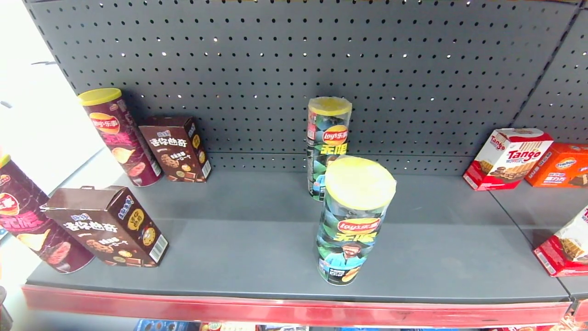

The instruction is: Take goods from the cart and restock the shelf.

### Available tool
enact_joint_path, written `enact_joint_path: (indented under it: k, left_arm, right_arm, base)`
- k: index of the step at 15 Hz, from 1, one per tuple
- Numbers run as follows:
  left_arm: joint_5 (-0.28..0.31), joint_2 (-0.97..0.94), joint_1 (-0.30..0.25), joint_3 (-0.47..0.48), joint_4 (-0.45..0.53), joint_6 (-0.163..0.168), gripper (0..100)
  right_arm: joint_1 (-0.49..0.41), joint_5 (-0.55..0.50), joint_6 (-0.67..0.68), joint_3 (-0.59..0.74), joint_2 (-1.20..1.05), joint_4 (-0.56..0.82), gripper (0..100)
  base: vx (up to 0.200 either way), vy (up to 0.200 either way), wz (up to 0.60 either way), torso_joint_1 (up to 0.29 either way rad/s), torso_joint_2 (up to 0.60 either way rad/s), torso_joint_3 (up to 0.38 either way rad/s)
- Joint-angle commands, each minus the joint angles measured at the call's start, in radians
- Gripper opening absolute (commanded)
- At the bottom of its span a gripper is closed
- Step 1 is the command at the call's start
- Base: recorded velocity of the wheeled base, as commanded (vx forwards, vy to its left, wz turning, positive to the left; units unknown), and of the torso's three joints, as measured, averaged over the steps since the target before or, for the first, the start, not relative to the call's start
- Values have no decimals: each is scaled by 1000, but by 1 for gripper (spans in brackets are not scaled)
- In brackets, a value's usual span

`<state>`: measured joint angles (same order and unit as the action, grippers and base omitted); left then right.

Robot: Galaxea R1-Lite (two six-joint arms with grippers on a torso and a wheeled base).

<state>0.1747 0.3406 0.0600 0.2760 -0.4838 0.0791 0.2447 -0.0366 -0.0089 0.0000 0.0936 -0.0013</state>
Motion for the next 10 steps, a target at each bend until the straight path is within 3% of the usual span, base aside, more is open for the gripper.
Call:
enact_joint_path:
  k: [1, 4, 7, 10]
  left_arm:
    - [2, -161, -52, -92, 11, -45, 100]
    - [2, -285, -80, -218, 16, -67, 100]
    - [0, -341, -57, -273, 48, -62, 100]
    - [-3, -341, -58, -274, 202, -62, 100]
  right_arm:
    - [1, 0, 0, 0, 1, 0, 100]
    - [1, 0, 0, 0, 1, 0, 100]
    - [1, 1, 0, 0, 1, 0, 100]
    - [1, 0, 0, 0, 1, 0, 100]
  base:
    - [0, 0, 0, 0, 0, 0]
    - [0, 0, 0, 0, 0, 0]
    - [0, 0, 0, 0, 0, 0]
    - [0, 0, 0, 0, 0, 0]
